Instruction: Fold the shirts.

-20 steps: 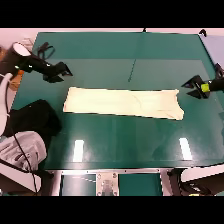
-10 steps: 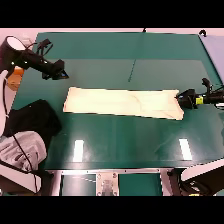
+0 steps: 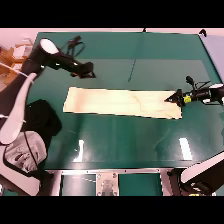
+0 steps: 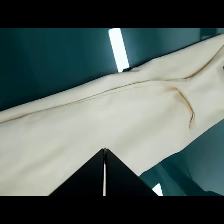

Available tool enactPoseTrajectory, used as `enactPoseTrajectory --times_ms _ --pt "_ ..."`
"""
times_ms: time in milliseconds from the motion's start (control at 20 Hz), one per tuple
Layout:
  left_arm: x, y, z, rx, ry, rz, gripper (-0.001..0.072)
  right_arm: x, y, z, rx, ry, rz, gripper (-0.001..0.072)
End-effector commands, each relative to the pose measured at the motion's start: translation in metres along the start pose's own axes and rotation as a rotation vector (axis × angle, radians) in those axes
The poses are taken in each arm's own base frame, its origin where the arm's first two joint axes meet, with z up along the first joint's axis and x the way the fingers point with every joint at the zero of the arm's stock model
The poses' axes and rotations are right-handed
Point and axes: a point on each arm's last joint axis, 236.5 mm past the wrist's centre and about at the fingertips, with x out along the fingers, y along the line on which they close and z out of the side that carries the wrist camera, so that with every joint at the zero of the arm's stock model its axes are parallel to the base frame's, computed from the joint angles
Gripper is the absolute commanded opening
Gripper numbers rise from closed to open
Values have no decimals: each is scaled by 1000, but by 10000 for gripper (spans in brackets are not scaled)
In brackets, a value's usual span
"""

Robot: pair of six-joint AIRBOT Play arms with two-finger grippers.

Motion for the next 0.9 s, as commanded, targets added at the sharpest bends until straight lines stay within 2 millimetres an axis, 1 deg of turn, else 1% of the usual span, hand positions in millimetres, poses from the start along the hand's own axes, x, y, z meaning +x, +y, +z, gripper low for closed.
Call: enactPoseTrajectory --times_ms 0,100,150,200,250,350,450,550,650,750,800,850 --pt "54 -39 -6 86 -11 -29 25 -13 35 6 -42 26 56 16" --pt "97 -57 -24 105 20 -46 24 -37 59 21 -95 -9 37 15" --pt "119 -66 -34 109 33 -58 25 -49 78 25 -138 -20 30 15" --pt "141 -76 -44 115 42 -70 24 -62 101 26 -184 -24 25 15" --pt "159 -84 -51 121 43 -77 24 -72 122 25 -222 -23 17 16" --pt "187 -99 -60 119 34 -94 25 -91 166 16 -298 -17 -2 16" --pt "204 -110 -61 107 10 -117 24 -106 207 7 -376 -28 -25 16" --pt "216 -121 -58 73 -13 -152 24 -111 241 -4 -432 -33 -39 17" --pt "227 -132 -55 24 -19 -203 25 -107 269 -15 -482 -27 -42 17" --pt "240 -142 -59 -9 1 -253 25 -94 287 -27 -504 2 -36 17" --pt "243 -145 -63 -20 21 -271 25 -87 293 -31 -501 23 -33 17" --pt "242 -148 -68 -23 44 -284 24 -81 294 -34 -496 37 -45 17"
